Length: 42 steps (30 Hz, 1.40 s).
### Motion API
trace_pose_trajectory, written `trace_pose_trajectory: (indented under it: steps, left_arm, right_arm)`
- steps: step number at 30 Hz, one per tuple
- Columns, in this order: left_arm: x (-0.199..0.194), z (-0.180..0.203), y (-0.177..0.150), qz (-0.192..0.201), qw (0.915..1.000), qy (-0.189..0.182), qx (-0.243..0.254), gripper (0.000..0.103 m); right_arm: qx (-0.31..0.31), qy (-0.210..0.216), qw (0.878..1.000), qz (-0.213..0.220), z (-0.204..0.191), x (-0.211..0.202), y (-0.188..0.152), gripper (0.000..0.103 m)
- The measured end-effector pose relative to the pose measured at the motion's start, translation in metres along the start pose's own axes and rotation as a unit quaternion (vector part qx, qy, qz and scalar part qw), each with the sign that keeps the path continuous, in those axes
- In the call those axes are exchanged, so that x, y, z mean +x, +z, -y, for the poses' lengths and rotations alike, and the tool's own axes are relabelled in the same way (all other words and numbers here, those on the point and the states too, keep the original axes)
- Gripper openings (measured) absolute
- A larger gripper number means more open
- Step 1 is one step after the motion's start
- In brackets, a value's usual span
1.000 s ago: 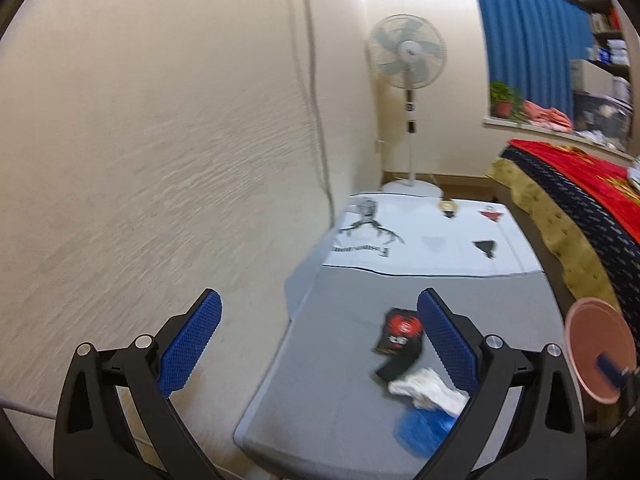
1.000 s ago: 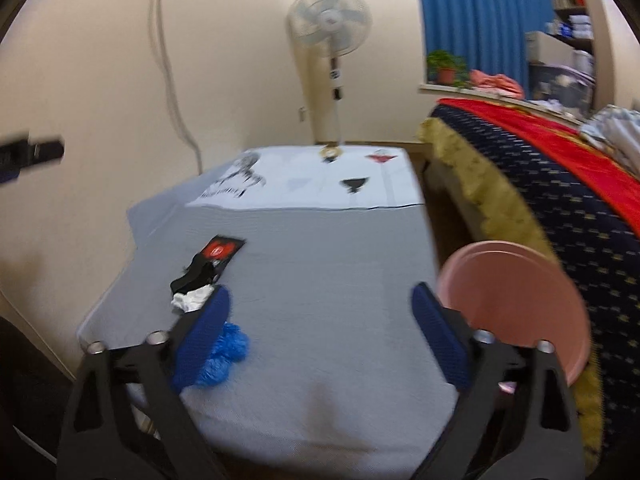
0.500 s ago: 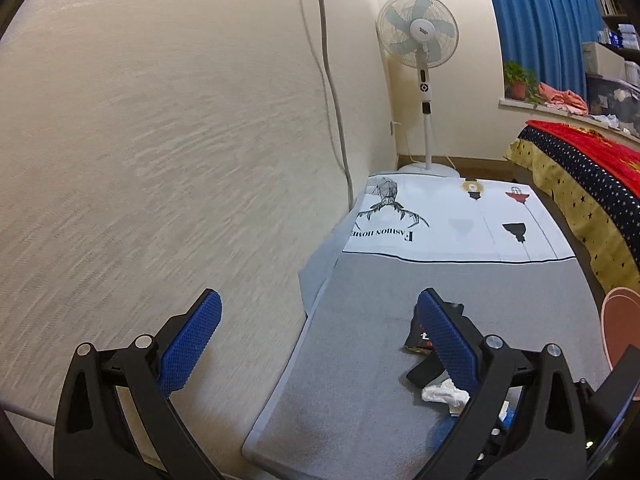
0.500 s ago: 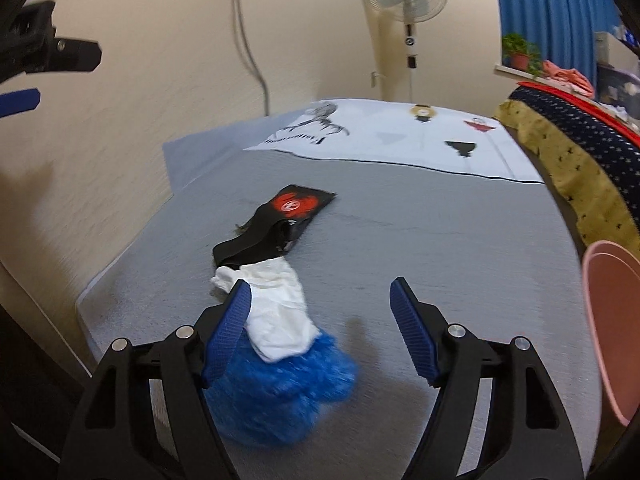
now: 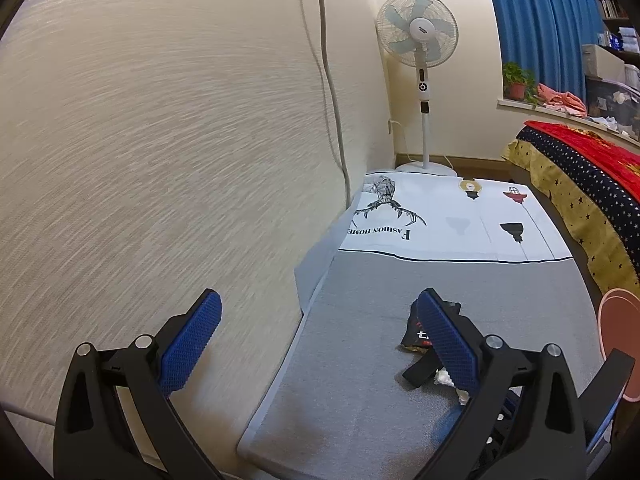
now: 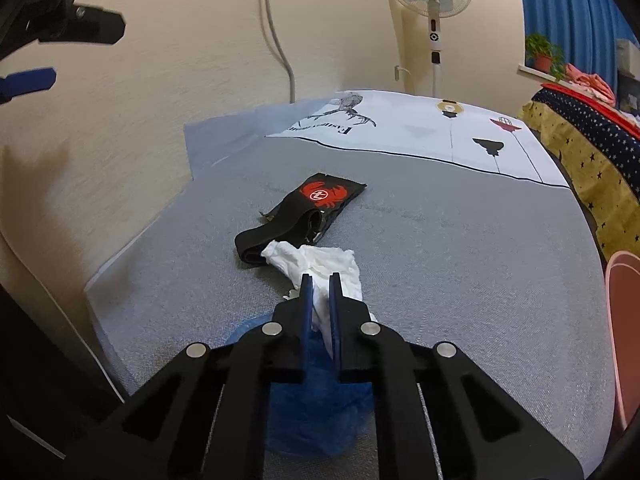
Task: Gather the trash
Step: 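Close the right tool on the white tissue and lift it, then close the left tool on the blue plastic bag while the right tool holds the tissue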
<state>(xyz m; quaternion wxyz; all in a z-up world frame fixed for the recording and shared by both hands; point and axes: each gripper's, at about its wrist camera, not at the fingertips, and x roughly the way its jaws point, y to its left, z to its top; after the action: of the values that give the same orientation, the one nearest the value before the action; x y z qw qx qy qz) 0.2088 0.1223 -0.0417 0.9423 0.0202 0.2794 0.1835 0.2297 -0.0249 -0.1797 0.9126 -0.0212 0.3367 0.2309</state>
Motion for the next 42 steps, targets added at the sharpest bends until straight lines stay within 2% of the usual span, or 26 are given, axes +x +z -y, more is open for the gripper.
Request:
trace_pose_trajectory:
  steps: [6,15,21,24,25,26,28,31,36,38,40,42]
  left_arm:
    - [0.0,0.002,0.001,0.002,1.0,-0.002,0.002,0.095]
    - [-0.002,0.0,0.001,0.006,1.0,-0.001,-0.003,0.095]
    - [-0.007,0.003,-0.001,0.006,1.0,-0.006,-0.004,0.095]
    - [-0.01,0.002,-0.003,0.005,0.9999,-0.008,-0.007,0.095]
    - [-0.011,0.002,-0.002,0.006,0.9999,-0.009,-0.007,0.095]
    - [-0.011,0.002,-0.002,0.006,0.9999,-0.009,-0.007,0.095]
    - [-0.011,0.002,-0.002,0.007,0.9999,-0.009,-0.005,0.095]
    - [-0.009,0.003,-0.002,0.004,1.0,-0.008,-0.004,0.095]
    - [-0.007,0.004,-0.002,0.003,1.0,-0.008,-0.004,0.095]
    - [-0.006,0.004,-0.002,0.0,1.0,-0.007,-0.004,0.095]
    - [-0.005,0.003,-0.002,-0.001,1.0,-0.007,-0.006,0.095]
    - [-0.004,0.004,-0.002,-0.002,0.9999,-0.008,-0.006,0.095]
  right_arm:
    - [0.009,-0.008,1.0,0.011,0.007,-0.007,0.005,0.008]
    - [0.036,-0.028,0.997,0.055,0.03,-0.036,0.031,0.004]
    - [0.029,-0.046,0.998,0.041,0.038,-0.041,0.027,0.005]
    - [0.027,-0.039,0.998,0.029,0.035,-0.039,0.023,0.013]
    - [0.024,-0.031,0.999,0.025,0.033,-0.037,0.022,0.025]
    - [0.023,-0.029,0.999,0.024,0.031,-0.037,0.02,0.044]
    - [0.019,-0.03,0.999,0.025,0.027,-0.034,0.016,0.054]
    - [0.003,-0.027,1.0,0.009,0.022,-0.022,0.01,0.054]
    - [0.0,-0.028,0.999,-0.022,0.025,-0.002,-0.004,0.046]
    - [0.003,-0.025,0.999,-0.026,0.028,0.001,-0.006,0.022]
    - [0.005,-0.027,1.0,-0.014,0.03,-0.002,-0.005,0.011]
    - [0.008,-0.028,1.0,-0.009,0.031,-0.005,-0.003,0.01]
